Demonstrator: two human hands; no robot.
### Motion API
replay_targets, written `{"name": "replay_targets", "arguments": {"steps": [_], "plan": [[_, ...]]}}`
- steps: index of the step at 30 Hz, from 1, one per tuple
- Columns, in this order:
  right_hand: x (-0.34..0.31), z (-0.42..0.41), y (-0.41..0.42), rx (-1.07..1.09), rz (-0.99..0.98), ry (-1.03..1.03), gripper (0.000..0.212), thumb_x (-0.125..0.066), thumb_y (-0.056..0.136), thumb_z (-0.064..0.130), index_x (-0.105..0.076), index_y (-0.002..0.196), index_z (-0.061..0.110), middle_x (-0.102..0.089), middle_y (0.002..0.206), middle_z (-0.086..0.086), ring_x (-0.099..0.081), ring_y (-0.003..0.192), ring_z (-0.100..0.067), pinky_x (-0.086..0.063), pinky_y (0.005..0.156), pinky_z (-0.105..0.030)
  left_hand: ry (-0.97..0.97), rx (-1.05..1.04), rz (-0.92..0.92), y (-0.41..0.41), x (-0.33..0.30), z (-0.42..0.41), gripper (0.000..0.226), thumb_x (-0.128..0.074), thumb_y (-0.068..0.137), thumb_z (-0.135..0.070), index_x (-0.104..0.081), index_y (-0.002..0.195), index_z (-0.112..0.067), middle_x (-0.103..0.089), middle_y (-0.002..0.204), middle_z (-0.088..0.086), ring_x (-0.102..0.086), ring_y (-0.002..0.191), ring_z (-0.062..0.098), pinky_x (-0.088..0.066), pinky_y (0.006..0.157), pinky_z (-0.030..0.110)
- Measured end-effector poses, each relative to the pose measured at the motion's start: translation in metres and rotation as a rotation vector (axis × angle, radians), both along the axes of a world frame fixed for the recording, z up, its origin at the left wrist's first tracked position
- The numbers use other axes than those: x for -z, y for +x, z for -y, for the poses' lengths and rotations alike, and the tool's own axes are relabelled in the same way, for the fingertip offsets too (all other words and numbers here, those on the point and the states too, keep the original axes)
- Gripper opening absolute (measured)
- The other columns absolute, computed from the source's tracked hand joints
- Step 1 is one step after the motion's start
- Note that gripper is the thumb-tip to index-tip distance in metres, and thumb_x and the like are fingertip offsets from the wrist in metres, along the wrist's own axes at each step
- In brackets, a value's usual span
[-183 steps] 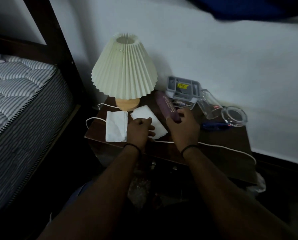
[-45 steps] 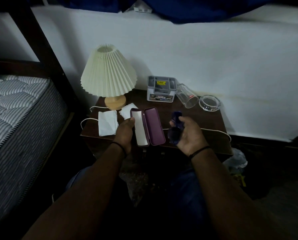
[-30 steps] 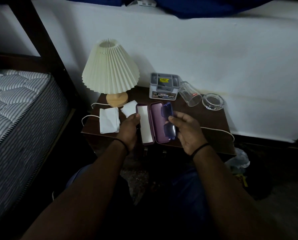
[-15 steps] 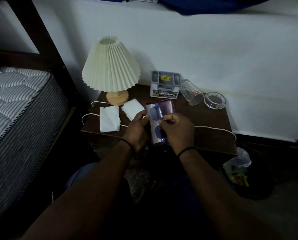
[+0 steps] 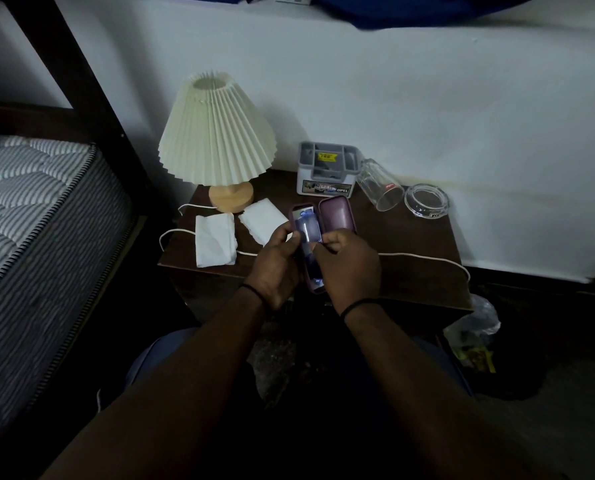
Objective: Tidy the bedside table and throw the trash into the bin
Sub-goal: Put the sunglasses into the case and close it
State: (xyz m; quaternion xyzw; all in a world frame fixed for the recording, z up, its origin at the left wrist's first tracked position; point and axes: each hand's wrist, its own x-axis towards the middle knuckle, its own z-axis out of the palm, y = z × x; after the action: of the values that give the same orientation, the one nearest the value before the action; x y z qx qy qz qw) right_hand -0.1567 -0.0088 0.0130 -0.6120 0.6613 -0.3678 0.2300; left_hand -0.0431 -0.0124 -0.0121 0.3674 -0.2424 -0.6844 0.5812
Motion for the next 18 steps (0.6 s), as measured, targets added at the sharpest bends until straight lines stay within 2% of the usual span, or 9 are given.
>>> {"name": "replay_targets", "arguments": {"steps": [3,5,7,9,12,15,18], "plan": [[0.003,0.002,0.0,0.014,0.031,0.024,0.016,-0.068,0.081,0.031,-0.071,0.093,0.021,-0.075,0.091,0.002,-0.07,0.087,-0.019,-0.056,0.077,-0.037,-0.003,0.001,-0.055,0.002,0.001,0.001,0.029,-0.035,0.103,-0.012,-0.05,0.128,-0.012,-0.066,0.109,0.012,-0.066,0.088,0.022,-0.058,0.074,0.033],[0.002,0.003,0.0,0.01,0.025,0.016,0.016,-0.069,0.081,0.032,-0.072,0.093,0.021,-0.074,0.091,0.001,-0.069,0.086,-0.018,-0.054,0.075,-0.033,0.013,0.004,-0.081,0.002,0.002,0.002,0.028,-0.036,0.103,-0.014,-0.05,0.128,-0.012,-0.066,0.109,0.012,-0.067,0.088,0.022,-0.058,0.073,0.034],[0.002,0.003,-0.001,0.008,-0.056,-0.012,0.019,-0.069,0.08,0.035,-0.072,0.094,0.023,-0.069,0.094,-0.001,-0.066,0.084,-0.017,-0.045,0.069,-0.023,0.025,0.001,-0.106,0.003,0.003,0.003,0.025,-0.035,0.103,-0.014,-0.053,0.121,-0.013,-0.065,0.109,0.011,-0.067,0.088,0.022,-0.058,0.074,0.035],[0.002,0.004,-0.001,0.006,-0.127,-0.023,0.023,-0.069,0.079,0.039,-0.073,0.097,0.026,-0.065,0.096,-0.003,-0.064,0.082,-0.017,-0.037,0.066,-0.02,0.032,0.009,-0.12,0.004,0.005,0.004,0.025,-0.034,0.104,-0.015,-0.055,0.118,-0.015,-0.065,0.11,0.011,-0.068,0.088,0.022,-0.058,0.075,0.037],[0.005,0.008,-0.003,-0.026,-0.132,-0.011,0.024,-0.068,0.077,0.041,-0.074,0.096,0.027,-0.069,0.093,-0.002,-0.066,0.082,-0.018,-0.041,0.063,-0.022,0.045,0.012,-0.108,0.005,0.006,0.004,0.025,-0.036,0.103,-0.016,-0.055,0.118,-0.017,-0.066,0.11,0.011,-0.068,0.088,0.023,-0.058,0.075,0.039],[0.008,0.01,-0.005,-0.065,-0.132,-0.011,0.023,-0.066,0.078,0.043,-0.075,0.091,0.026,-0.071,0.089,0.0,-0.067,0.08,-0.016,-0.05,0.065,-0.025,0.038,0.005,-0.105,0.005,0.005,0.004,0.024,-0.036,0.103,-0.015,-0.055,0.119,-0.015,-0.065,0.108,0.011,-0.067,0.087,0.022,-0.059,0.071,0.034],[0.011,0.012,-0.007,-0.073,-0.165,-0.025,0.025,-0.065,0.079,0.044,-0.074,0.092,0.025,-0.07,0.092,-0.001,-0.065,0.081,-0.016,-0.043,0.065,-0.022,0.024,0.016,-0.113,0.005,0.004,0.005,0.025,-0.036,0.103,-0.015,-0.054,0.12,-0.015,-0.065,0.109,0.011,-0.066,0.089,0.023,-0.059,0.071,0.034]]}}
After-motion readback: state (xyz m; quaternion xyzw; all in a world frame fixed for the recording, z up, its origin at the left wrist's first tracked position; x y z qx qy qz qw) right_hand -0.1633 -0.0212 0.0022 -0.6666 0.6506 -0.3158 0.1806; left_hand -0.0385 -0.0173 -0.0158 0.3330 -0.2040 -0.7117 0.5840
